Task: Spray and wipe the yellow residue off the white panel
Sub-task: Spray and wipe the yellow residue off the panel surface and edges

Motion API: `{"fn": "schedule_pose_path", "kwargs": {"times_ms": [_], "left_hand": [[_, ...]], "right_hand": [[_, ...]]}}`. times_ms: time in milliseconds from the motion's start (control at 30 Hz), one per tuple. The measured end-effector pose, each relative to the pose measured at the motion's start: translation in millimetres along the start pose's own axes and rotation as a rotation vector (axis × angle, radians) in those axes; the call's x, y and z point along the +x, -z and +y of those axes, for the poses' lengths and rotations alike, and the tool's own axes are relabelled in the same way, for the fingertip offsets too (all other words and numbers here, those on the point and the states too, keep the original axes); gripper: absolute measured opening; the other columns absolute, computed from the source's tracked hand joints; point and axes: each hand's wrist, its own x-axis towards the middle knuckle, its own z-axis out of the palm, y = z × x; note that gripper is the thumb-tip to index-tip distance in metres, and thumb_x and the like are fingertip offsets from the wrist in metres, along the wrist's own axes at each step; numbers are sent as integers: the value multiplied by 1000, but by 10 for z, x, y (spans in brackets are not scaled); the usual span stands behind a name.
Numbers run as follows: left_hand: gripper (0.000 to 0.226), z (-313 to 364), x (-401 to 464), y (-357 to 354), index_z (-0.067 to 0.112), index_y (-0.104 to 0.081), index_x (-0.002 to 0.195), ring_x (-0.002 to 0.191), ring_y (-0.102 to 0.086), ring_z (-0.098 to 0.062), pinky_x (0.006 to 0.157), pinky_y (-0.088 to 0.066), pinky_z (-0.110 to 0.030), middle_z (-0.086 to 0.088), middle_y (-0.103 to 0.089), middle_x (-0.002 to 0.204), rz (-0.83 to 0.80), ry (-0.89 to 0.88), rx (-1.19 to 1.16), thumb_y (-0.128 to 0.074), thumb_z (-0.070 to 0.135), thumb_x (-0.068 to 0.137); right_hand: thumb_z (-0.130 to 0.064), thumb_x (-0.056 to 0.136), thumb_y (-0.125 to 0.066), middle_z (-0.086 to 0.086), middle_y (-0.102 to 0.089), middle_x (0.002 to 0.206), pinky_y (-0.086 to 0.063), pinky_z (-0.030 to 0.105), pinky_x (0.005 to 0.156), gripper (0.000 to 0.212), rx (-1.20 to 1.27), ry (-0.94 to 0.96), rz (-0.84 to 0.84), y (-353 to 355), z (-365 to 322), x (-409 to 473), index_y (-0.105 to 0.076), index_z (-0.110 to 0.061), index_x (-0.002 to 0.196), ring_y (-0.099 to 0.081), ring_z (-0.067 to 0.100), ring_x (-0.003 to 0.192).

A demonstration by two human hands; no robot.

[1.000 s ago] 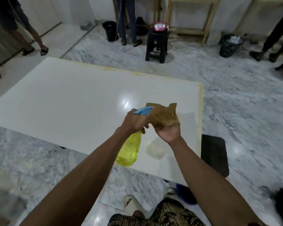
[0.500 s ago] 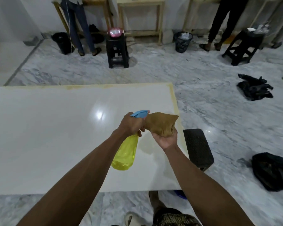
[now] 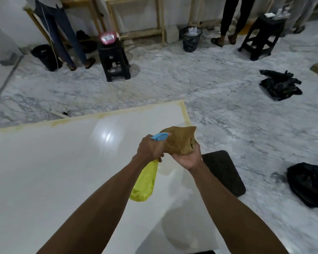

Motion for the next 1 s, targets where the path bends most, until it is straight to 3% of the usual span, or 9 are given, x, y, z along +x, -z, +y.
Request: {"fn": "schedule_pose_path", "kwargs": {"times_ms": [100, 233, 333, 567, 700, 800, 900, 1000], "left_hand": [[32, 53, 242, -54, 3, -64, 103, 42, -66, -20, 58, -55, -28, -8, -73, 65, -11, 30, 33, -68, 34, 94], [53, 172, 493, -100, 8, -69, 114, 49, -72, -25, 69, -64, -37, -7, -76, 64, -83, 43, 19, -70, 49, 80], [51, 218, 655, -122, 12, -72, 119, 53, -74, -28, 75, -66, -44, -8, -78, 69, -114, 31, 10, -67, 44, 79], [36, 219, 798, -180, -1, -73, 107, 57, -75, -29, 74, -67, -48, -6, -77, 70, -94, 42, 25, -68, 32, 95], [36, 263, 818, -187, 5, -72, 119, 62, -76, -31, 70, -66, -45, -7, -76, 73, -103, 45, 20, -67, 30, 93], [33, 313, 825, -194, 4, -73, 118, 60, -74, -29, 68, -64, -43, -8, -76, 75, -98, 46, 2, -67, 28, 96], [29, 379, 840, -180, 5, -74, 116, 54, -70, -24, 60, -61, -37, -10, -75, 77, -81, 43, -12, -67, 27, 99], [25, 463, 929, -130, 9, -73, 120, 60, -72, -27, 62, -63, -40, -10, -73, 77, -78, 20, -61, -65, 24, 101]], "right_hand": [[-53, 102, -34, 21, -56, 139, -33, 50, 116, 63, -9, -9, 56, 30, -133, 213, -62, -4, 129, -51, 38, 130], [-55, 101, -33, 19, -64, 130, -55, 48, 95, 62, -56, 24, 96, -25, -296, 407, -59, -8, 132, -65, 35, 112], [-57, 100, -36, 17, -65, 129, -60, 45, 84, 63, -55, 18, 172, -35, -382, 536, -57, -11, 137, -67, 34, 108], [-56, 100, -39, 17, -61, 136, -47, 50, 104, 62, -19, 10, 211, 26, -594, 773, -57, -10, 138, -57, 35, 125], [-56, 98, -44, 16, -60, 138, -39, 49, 113, 61, -19, 14, 259, 30, -676, 842, -56, -13, 139, -54, 35, 130], [-57, 98, -46, 16, -60, 137, -43, 48, 110, 61, -17, 13, 271, 22, -692, 844, -57, -13, 138, -54, 35, 130], [-55, 98, -45, 15, -62, 135, -54, 47, 97, 58, -45, 53, 302, 10, -752, 898, -59, -13, 135, -58, 32, 125], [-47, 102, -41, 16, -63, 131, -56, 46, 93, 50, -236, 186, 353, -102, -1004, 1120, -61, -11, 130, -61, 32, 119]]}}
